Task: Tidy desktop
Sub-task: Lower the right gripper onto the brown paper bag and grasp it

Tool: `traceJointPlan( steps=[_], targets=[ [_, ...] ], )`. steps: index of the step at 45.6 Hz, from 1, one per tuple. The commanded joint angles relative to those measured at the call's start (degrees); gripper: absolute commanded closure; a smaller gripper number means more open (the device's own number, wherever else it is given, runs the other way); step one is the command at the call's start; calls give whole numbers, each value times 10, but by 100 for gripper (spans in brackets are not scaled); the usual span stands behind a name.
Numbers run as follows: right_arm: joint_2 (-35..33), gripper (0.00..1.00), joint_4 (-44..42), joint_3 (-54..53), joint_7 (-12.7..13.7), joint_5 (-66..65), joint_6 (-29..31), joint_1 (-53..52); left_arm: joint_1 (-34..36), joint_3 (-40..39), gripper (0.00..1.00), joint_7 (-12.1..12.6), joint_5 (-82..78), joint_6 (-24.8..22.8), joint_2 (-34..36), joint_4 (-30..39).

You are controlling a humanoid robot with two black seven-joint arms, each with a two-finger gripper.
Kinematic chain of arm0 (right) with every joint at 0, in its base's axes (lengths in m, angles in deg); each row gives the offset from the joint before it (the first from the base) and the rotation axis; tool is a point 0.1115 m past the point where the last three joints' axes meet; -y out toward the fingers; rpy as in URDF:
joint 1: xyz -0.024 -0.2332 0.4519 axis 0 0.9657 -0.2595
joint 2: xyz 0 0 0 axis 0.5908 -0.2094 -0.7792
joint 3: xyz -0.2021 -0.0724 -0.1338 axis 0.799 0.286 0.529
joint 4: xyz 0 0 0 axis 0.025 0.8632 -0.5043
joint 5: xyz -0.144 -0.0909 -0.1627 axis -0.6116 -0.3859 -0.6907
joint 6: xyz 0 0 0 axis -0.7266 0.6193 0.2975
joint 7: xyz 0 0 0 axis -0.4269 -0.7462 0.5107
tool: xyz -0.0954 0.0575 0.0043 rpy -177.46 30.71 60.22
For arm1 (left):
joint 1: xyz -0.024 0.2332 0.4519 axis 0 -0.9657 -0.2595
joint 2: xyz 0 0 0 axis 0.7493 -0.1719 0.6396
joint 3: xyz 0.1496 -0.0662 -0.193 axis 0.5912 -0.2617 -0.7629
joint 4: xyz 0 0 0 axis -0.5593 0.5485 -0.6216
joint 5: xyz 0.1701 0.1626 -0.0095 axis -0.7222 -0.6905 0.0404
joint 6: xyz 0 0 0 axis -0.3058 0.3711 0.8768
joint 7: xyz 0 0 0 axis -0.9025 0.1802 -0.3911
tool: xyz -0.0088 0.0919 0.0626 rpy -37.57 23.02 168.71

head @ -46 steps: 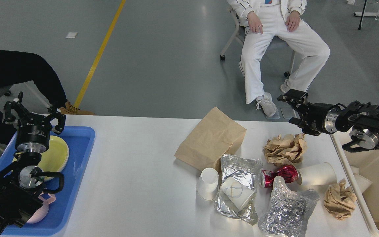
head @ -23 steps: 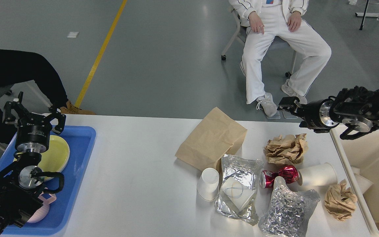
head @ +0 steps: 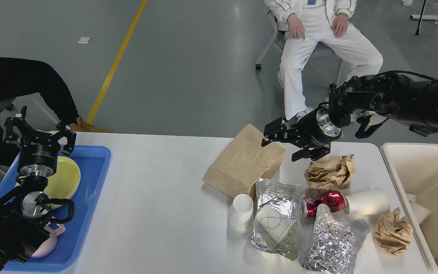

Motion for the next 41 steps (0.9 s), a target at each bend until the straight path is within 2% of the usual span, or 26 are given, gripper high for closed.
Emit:
traceJointPlan(
  steps=[1, 12, 20, 23, 27, 30, 41],
  targets=[
    [21, 0, 3, 14, 1, 0, 5, -37, 0, 0, 4, 0, -1, 0, 0, 0],
    [18, 0, 30, 28, 2, 0, 29, -114, 0, 0, 4, 0, 0, 0, 0, 0],
    [9, 0, 22, 19, 2, 1, 14, -75, 0, 0, 4, 0, 0, 0, 0, 0],
    [9, 0, 2, 4, 2, 2, -18, -29, 0, 0, 4, 0, 0, 0, 0, 0],
    [9, 0, -35, -30, 6, 15, -114, 45, 0, 0, 4, 0, 0, 0, 0, 0],
    [10, 0, -51, -38, 6, 24, -159, 88, 0, 0, 4, 0, -1, 0, 0, 0],
    [22, 0, -90, -57, 7, 24, -178, 172, 0, 0, 4, 0, 0, 0, 0, 0]
  ],
)
